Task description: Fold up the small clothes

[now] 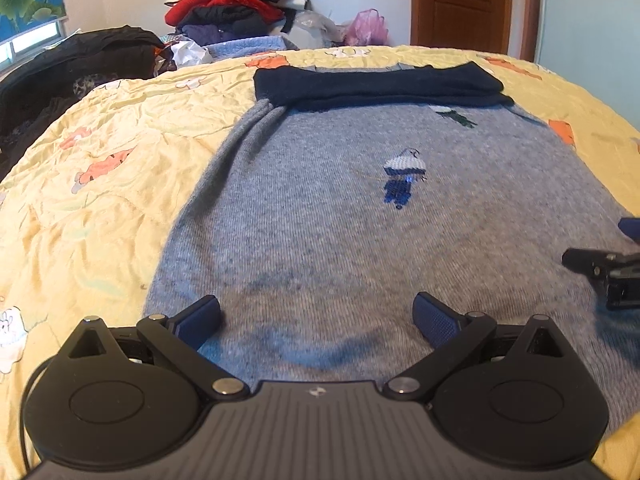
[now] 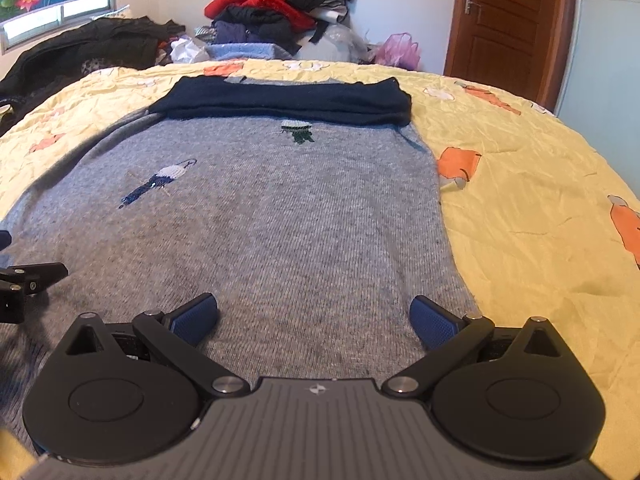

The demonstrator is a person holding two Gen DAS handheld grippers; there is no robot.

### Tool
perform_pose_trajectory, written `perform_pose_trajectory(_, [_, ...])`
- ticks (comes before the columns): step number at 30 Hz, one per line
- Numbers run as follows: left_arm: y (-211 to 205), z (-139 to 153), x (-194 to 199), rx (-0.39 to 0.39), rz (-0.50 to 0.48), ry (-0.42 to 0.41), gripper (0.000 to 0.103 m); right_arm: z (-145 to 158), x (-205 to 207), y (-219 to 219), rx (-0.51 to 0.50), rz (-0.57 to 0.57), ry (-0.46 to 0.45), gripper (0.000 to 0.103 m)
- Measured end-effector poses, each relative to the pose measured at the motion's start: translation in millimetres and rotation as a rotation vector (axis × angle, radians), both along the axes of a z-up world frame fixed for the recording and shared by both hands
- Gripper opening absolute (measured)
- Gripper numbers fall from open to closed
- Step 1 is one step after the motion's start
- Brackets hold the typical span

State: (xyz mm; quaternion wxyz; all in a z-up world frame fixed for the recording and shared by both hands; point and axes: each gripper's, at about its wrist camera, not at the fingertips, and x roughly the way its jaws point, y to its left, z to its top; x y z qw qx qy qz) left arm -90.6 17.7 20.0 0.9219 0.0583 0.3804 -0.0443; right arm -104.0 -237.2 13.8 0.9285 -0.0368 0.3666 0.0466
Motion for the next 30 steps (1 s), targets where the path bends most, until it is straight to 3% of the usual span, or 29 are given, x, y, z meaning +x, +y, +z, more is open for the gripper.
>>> perform_pose_trajectory(4, [2.3,1.2,-10.1,0.015,-0.011,0.006,0.103,2.9,-9.1,-5.5,0.034,0.016,0.005,0.103])
perform_pose_trajectory(10, [2.2,1.0,-19.5,0.024,-0.024,0.008,0.103,-1.7,-30.7,-3.0,-0.031,0.064,-0.032,0.103])
perform_pose_trajectory(14, [0.1,0.6,-16.7,0.021,-0.018,0.007,0.103,-2.7,-27.2,-8.2,0.010,0.051,-0.018,0.103])
perform_pose_trajectory(30, [3.2,0.3,-29.4,0.000,-0.011,0.015,0.103,-4.4,-28.0,-8.3,0.009,0.056,-0.031,0.103])
